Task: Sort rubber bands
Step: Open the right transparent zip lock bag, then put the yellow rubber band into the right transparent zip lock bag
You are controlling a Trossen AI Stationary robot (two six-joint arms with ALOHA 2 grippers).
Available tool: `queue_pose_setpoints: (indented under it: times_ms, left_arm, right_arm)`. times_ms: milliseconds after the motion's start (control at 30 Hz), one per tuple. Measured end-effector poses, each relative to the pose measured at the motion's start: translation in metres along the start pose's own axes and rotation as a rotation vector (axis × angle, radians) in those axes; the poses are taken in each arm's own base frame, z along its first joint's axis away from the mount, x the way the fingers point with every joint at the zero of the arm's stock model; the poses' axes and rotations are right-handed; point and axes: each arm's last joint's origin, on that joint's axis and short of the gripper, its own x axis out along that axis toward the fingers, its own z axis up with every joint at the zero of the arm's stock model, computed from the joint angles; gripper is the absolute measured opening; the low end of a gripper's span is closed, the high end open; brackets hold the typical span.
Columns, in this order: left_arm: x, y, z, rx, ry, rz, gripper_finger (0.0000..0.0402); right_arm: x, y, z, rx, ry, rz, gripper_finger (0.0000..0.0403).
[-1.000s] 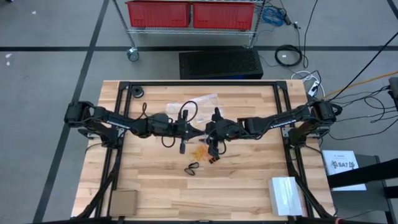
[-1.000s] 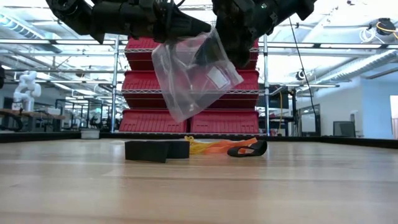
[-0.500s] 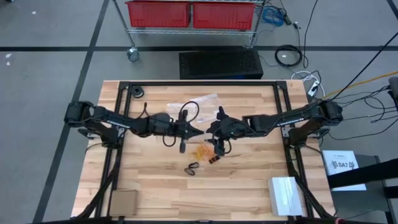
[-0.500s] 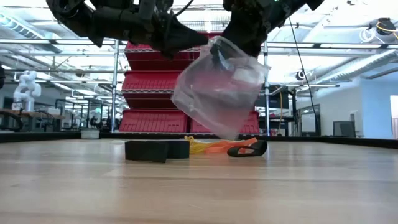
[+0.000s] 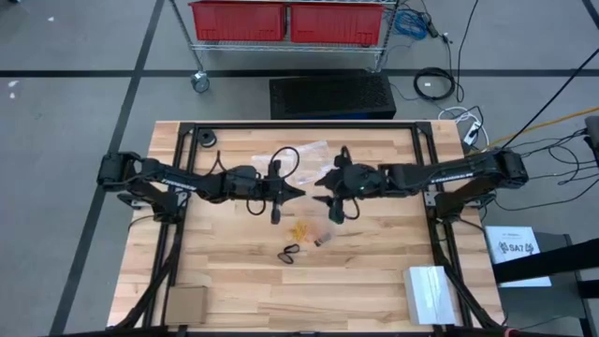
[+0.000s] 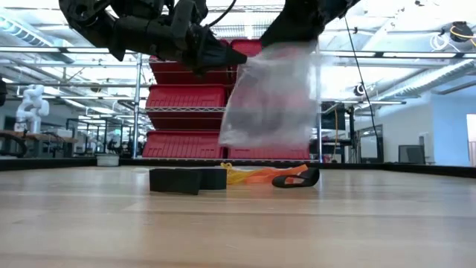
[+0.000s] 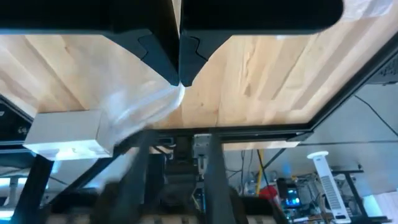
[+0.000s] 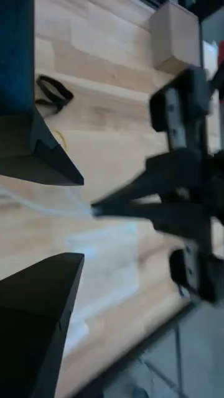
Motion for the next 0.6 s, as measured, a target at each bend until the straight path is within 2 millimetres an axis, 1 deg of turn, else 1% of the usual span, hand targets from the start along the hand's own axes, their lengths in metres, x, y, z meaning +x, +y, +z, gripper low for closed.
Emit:
queue_pose_setpoints:
  times_ms: [200,267,333,400,467,600]
  left_arm:
    - [-0.001,0.011,-0.001,0.005,0.002,0.035,0.0002]
    - [-0.001,0.015,-0.001,0.012,0.001,0.05,0.0002]
    - [-0.003,0.02,0.0,0.027,-0.004,0.069,0.0002]
    - [-0.005,0.027,0.001,0.026,-0.009,0.091,0.0002]
    - [-0.008,0.033,0.003,0.024,-0.004,0.113,0.0002]
    - [-0.016,0.04,0.001,0.02,0.007,0.142,0.0002]
  right_arm:
    - [-0.032,-0.007,0.012,0.008,-0.077,-0.005,0.0183]
    - [-0.039,-0.007,0.013,0.009,-0.08,0.002,0.0183]
    - [-0.041,-0.003,0.009,0.012,-0.046,0.014,0.0183]
    - [-0.037,0.003,0.003,0.02,0.01,0.04,0.0181]
    - [-0.029,0.01,-0.004,0.044,0.075,0.074,0.0176]
    - [-0.002,0.025,-0.021,0.086,0.192,0.094,0.0168]
